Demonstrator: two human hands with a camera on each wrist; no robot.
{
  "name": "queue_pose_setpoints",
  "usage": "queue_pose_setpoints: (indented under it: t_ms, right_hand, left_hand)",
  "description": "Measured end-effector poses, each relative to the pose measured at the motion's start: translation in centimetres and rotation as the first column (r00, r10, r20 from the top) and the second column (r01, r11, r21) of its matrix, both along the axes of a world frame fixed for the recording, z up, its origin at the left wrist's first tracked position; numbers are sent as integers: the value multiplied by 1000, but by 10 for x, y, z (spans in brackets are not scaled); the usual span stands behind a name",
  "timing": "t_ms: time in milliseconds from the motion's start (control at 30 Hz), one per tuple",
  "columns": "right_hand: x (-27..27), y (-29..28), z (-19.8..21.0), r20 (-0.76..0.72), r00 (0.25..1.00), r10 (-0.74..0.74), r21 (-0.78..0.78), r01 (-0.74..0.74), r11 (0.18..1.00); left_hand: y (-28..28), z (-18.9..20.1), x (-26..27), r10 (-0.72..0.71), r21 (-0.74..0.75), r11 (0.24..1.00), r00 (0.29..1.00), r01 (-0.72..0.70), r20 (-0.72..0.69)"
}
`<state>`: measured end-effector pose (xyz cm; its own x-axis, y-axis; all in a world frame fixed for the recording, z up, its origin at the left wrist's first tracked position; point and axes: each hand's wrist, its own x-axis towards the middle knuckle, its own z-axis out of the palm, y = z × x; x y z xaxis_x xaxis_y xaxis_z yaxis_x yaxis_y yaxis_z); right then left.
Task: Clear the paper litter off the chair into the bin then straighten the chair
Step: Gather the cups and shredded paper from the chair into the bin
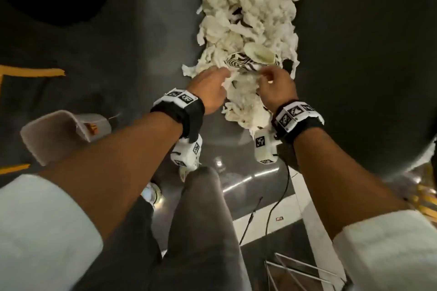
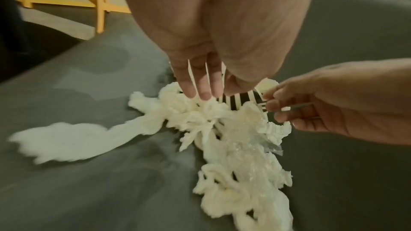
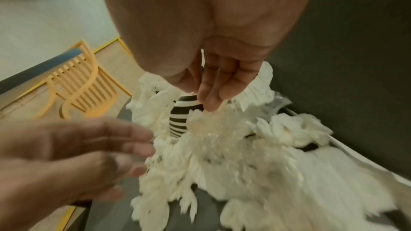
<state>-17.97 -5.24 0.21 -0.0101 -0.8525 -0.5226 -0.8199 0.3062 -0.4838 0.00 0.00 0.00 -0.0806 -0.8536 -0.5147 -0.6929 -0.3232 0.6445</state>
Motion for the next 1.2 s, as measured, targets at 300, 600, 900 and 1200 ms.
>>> queue_pose_setpoints:
  t_ms: [300, 600, 900, 1200]
  right_hand:
    - [2, -47, -13, -62, 992, -107, -220, 91, 971]
    - [28, -43, 5, -220, 968, 119, -341, -191, 920]
    - [97, -23, 57, -229, 964, 138, -441, -229, 868]
    - [221, 64, 38, 51, 954, 296, -462, -240, 854]
  left_hand:
    - [-71, -46, -35, 21, -238, 971, 978, 29, 206]
    - [-46, -39, 0, -5, -384, 923, 999, -9, -34]
    - [4, -15, 63, 193, -367, 893, 959, -259, -207]
    - [139, -33, 159, 651, -145, 716, 728, -683, -215]
